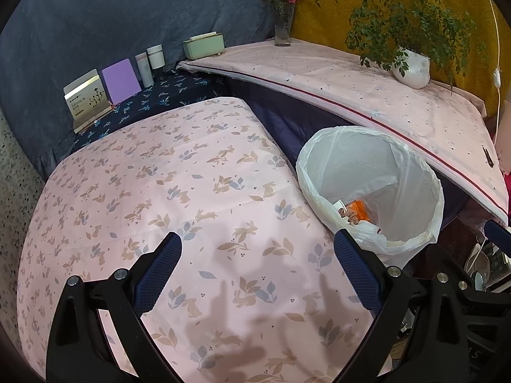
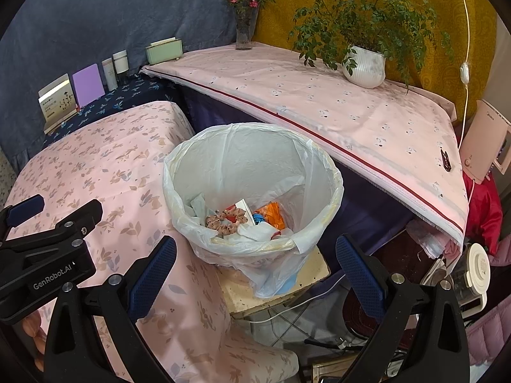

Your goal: Collect trash

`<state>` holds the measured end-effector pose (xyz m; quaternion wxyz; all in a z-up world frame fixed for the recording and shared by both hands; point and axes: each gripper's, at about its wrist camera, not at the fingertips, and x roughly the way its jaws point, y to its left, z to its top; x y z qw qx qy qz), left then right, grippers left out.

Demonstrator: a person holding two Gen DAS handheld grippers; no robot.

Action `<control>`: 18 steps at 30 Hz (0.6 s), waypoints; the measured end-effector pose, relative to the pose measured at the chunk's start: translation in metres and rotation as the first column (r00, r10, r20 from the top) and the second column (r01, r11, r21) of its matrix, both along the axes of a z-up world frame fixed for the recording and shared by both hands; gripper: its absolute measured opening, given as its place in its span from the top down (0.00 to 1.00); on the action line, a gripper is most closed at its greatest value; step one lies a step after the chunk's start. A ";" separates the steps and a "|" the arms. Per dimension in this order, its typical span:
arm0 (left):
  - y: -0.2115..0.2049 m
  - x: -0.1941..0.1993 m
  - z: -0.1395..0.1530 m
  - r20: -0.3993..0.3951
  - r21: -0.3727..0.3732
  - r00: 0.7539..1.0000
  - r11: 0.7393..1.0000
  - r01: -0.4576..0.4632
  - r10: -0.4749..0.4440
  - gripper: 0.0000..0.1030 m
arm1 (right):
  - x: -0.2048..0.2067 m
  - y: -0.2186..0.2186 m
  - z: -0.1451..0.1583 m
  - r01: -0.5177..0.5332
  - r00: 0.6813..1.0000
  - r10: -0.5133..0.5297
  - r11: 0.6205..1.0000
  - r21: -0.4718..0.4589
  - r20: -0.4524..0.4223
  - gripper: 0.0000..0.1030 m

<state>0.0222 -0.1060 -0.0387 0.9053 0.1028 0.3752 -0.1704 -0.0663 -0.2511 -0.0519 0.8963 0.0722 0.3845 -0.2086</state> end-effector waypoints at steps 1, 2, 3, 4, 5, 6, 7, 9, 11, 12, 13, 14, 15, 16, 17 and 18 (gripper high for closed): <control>0.000 0.000 0.000 0.000 0.001 1.000 1.000 0.000 0.000 0.11 | 0.000 0.000 0.000 0.001 1.000 -0.001 1.000 -0.002 0.001 0.06; 0.000 0.000 0.000 0.000 0.001 1.000 1.000 0.001 -0.001 0.11 | -0.001 0.001 0.000 0.002 1.000 -0.002 1.000 -0.002 0.002 0.06; 0.000 0.000 0.000 0.000 0.000 1.000 1.000 -0.001 0.001 0.11 | -0.001 0.000 0.000 0.003 1.000 -0.003 1.000 -0.001 0.002 0.06; 0.000 0.000 0.000 0.000 0.000 1.000 1.000 0.000 0.000 0.11 | -0.001 0.001 0.000 0.004 1.000 -0.004 1.000 0.000 0.003 0.06; 0.000 0.000 0.000 0.000 -0.002 1.000 1.000 0.000 0.000 0.11 | -0.002 0.001 0.000 0.006 1.000 -0.006 1.000 0.000 0.003 0.06; 0.000 -0.001 0.000 0.001 -0.002 1.000 1.000 0.001 -0.001 0.11 | -0.002 0.001 0.000 0.006 1.000 -0.006 1.000 -0.001 0.004 0.06; 0.000 0.000 0.000 0.001 -0.002 1.000 1.000 0.004 -0.004 0.11 | -0.002 0.001 0.000 0.007 1.000 -0.007 1.000 0.000 0.004 0.06; -0.001 -0.001 0.002 0.005 -0.003 1.000 1.000 0.008 -0.008 0.11 | -0.002 0.001 0.000 0.007 1.000 -0.007 1.000 0.000 0.005 0.06; -0.002 -0.001 0.002 0.011 -0.003 1.000 1.000 0.010 -0.010 0.11 | -0.002 0.001 0.000 0.008 1.000 -0.008 1.000 0.000 0.005 0.06; -0.002 0.000 0.003 0.013 -0.003 1.000 1.000 0.012 -0.012 0.11 | -0.002 0.000 0.000 0.008 1.000 -0.008 1.000 0.002 0.005 0.06; -0.002 0.000 0.003 0.015 -0.004 1.000 1.000 0.013 -0.013 0.11 | -0.002 -0.001 0.000 0.009 1.000 -0.009 1.000 0.002 0.006 0.06; -0.003 -0.001 0.003 0.018 -0.003 1.000 1.000 0.014 -0.014 0.11 | -0.003 -0.001 0.000 0.010 1.000 -0.010 1.000 0.002 0.005 0.06; -0.003 -0.001 0.003 0.021 -0.001 1.000 1.000 0.015 -0.015 0.11 | -0.002 -0.002 0.001 0.010 1.000 -0.010 1.000 0.003 0.005 0.06; -0.004 -0.001 0.003 0.025 0.001 1.000 1.000 0.017 -0.017 0.11 | -0.002 -0.002 0.001 0.011 1.000 -0.011 1.000 0.003 0.005 0.06; -0.004 -0.001 0.002 0.026 0.002 1.000 1.000 0.017 -0.017 0.11 | -0.001 -0.003 0.000 0.013 1.000 -0.013 1.000 0.003 0.005 0.06; -0.004 0.000 0.003 0.026 0.001 1.000 1.000 0.012 -0.013 0.11 | -0.001 -0.003 0.000 0.014 1.000 -0.014 1.000 0.004 0.005 0.06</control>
